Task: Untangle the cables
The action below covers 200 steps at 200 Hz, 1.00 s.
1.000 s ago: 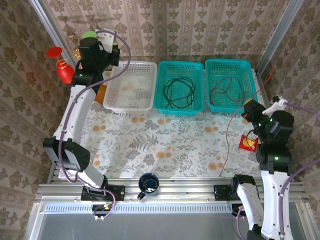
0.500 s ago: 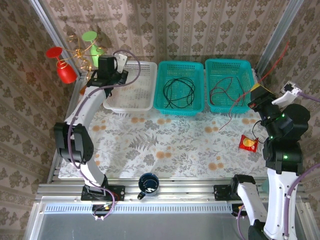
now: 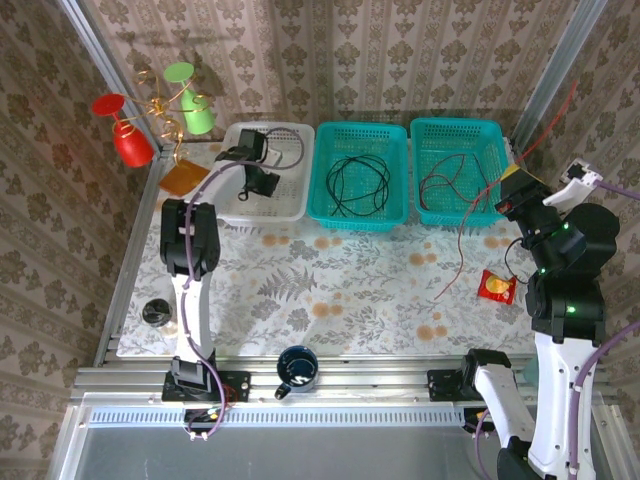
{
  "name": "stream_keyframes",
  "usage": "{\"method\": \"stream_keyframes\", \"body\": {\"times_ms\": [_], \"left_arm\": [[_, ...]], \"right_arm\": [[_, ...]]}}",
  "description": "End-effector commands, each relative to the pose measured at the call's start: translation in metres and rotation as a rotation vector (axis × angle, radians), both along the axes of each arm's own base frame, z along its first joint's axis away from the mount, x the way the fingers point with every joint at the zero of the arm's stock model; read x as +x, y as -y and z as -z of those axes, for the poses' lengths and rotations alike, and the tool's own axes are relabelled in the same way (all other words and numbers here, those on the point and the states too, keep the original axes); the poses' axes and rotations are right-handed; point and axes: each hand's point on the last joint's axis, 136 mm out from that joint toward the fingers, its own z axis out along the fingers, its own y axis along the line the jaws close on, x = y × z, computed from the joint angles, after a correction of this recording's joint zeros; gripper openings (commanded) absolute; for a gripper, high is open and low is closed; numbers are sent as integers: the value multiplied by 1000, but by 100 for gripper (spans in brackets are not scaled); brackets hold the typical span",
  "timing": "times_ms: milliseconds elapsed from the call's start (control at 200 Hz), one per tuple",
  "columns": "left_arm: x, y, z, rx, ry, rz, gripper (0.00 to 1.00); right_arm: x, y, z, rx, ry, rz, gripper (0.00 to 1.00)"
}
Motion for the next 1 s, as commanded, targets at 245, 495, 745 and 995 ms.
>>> {"method": "stream_keyframes", "body": {"times_ms": [245,495,745,995], "left_arm": [[0,2,-54,-76,15,-35,67],[-8,1,-131,-118,153,-19,74],[-48,21,-188,-203,263,43,76],[-97,45,-198,-281,321,74,77]], "right_arm": [[-4,-5,-14,-27,30,-23,0],[11,-1,-30,-25,65,-16,0],[40,6,-85,-85,152,3,0],[97,14,-130,-142,235,34,0]]}}
